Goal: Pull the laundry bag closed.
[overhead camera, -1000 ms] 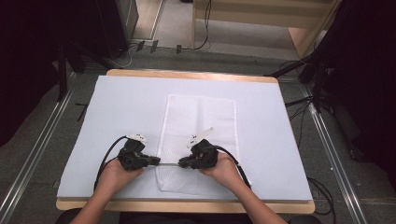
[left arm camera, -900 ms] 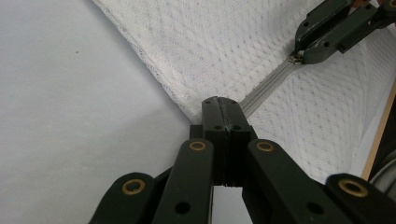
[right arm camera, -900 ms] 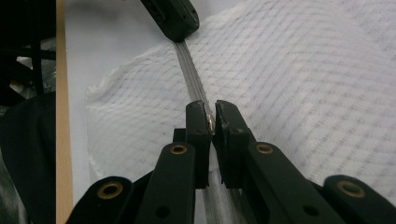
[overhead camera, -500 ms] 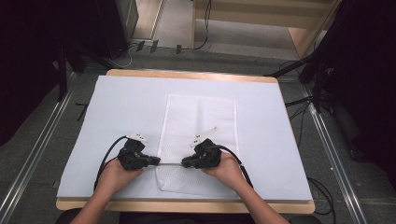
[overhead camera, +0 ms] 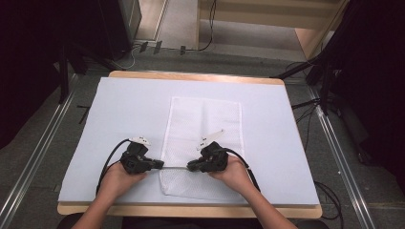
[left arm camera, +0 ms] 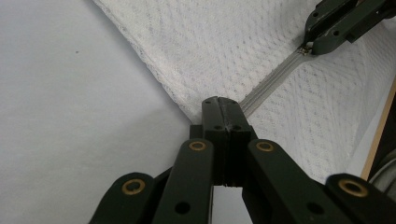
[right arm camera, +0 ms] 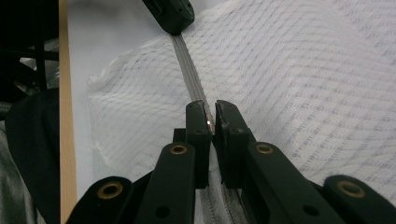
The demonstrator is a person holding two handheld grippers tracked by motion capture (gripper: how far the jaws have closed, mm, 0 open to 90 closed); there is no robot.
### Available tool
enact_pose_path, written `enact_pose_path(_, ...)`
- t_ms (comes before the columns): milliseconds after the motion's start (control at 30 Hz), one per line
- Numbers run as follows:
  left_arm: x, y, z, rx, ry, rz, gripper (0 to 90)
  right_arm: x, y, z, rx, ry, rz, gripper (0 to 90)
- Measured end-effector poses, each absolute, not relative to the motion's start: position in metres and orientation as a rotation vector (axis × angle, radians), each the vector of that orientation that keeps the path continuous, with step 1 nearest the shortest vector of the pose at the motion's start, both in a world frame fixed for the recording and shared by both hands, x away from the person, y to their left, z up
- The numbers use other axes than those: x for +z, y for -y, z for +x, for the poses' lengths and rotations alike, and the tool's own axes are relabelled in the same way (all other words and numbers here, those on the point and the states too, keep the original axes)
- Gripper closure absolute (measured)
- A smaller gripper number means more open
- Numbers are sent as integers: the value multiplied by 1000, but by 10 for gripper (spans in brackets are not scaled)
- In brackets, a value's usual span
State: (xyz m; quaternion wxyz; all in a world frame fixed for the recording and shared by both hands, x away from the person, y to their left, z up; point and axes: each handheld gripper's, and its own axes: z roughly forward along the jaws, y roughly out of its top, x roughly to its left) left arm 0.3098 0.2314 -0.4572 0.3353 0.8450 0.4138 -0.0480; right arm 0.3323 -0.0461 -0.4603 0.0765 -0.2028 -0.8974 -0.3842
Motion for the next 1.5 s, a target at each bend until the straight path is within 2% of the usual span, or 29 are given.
enact_pose_path(1500, -458, -231, 309, -112, -1063, 2206, 900, -457, 66, 332, -1162, 2678, -629, 867)
